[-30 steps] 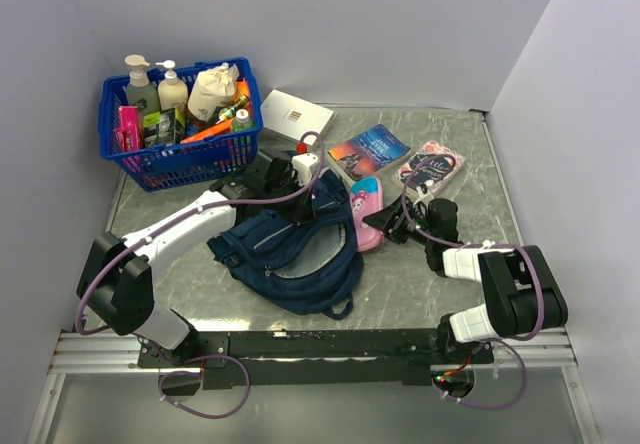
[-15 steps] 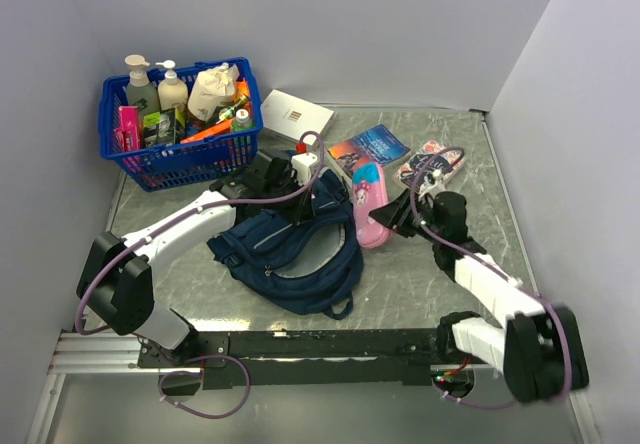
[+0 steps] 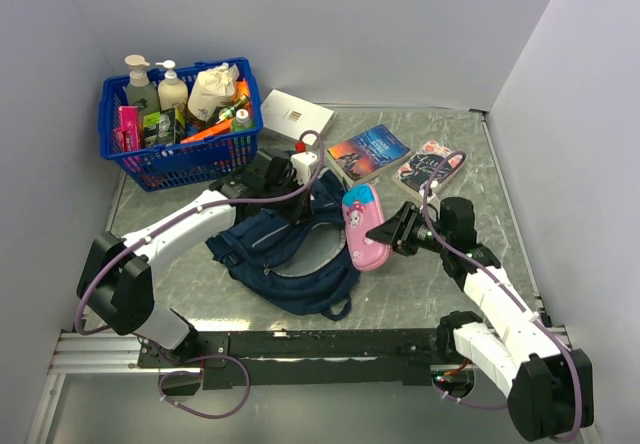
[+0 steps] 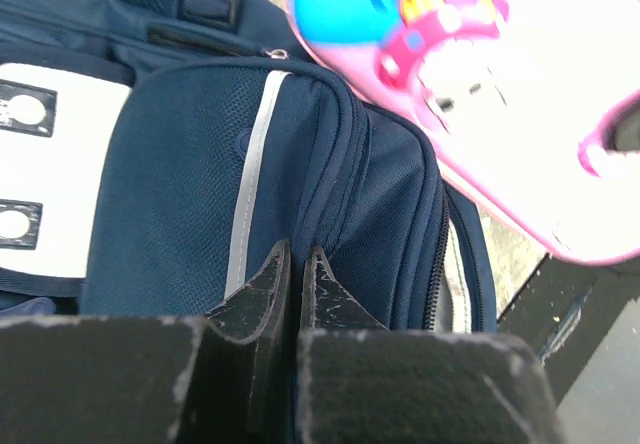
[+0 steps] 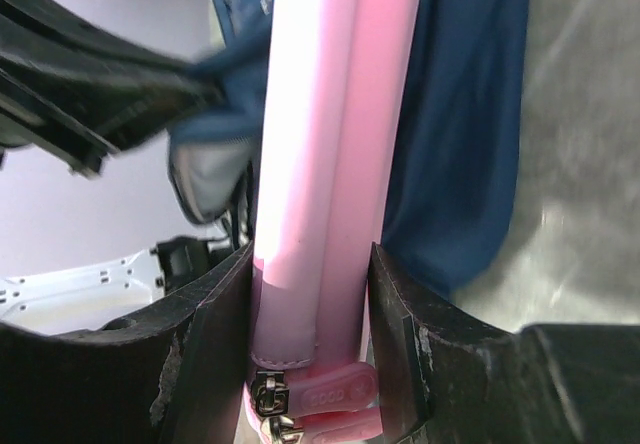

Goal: Pack the student bag
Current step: Place the stationery in the student bag.

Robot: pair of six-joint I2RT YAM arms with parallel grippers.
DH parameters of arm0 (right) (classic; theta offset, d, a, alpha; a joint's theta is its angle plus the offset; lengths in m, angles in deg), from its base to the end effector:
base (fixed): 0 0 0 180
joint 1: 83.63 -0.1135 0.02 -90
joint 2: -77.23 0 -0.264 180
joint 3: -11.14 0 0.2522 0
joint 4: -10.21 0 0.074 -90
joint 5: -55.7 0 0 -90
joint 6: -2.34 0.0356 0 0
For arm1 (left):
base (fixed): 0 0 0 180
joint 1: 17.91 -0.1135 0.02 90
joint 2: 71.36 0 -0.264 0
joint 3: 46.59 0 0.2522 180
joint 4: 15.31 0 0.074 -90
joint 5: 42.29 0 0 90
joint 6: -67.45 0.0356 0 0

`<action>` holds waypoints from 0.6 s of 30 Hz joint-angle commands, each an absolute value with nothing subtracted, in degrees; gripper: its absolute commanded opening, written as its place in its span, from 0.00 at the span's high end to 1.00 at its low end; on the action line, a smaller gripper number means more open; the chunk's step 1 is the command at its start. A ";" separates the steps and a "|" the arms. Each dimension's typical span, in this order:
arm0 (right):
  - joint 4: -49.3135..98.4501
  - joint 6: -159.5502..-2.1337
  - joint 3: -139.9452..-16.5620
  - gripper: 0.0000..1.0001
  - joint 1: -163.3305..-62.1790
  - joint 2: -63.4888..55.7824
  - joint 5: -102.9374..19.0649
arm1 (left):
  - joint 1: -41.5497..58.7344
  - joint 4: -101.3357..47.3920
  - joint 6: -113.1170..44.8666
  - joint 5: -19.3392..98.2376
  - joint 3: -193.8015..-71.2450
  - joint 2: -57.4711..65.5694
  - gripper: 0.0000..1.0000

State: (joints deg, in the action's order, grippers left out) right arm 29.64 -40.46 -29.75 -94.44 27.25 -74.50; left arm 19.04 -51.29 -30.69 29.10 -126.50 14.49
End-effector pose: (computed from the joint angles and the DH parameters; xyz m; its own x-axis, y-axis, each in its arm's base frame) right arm 0.1805 0.0579 0.2275 -0.8325 0.4116 -0.3709 -0.1317 0.5032 0.8541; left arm 0.2584 -0.2086 0.2787 -0.6361 0.3105 -0.7064 0.6762 0.6653 -0.3164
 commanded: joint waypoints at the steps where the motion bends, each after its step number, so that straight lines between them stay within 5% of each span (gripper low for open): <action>1: 43.44 -39.66 -32.84 0.79 -95.14 33.36 -81.06 | 16.64 -43.93 -30.54 37.87 -130.93 14.86 0.99; 10: 41.81 -32.54 -28.72 0.79 -95.23 40.14 -88.61 | 16.55 -43.31 -33.44 35.06 -132.07 15.39 0.99; 18: 38.30 -34.74 -32.67 0.80 -98.56 29.70 -86.43 | 16.63 -44.37 -34.76 26.28 -131.90 13.81 0.99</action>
State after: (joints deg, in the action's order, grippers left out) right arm 42.08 -34.56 -28.90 -95.94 34.79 -86.76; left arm 18.15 -48.58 -34.08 28.90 -129.11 14.86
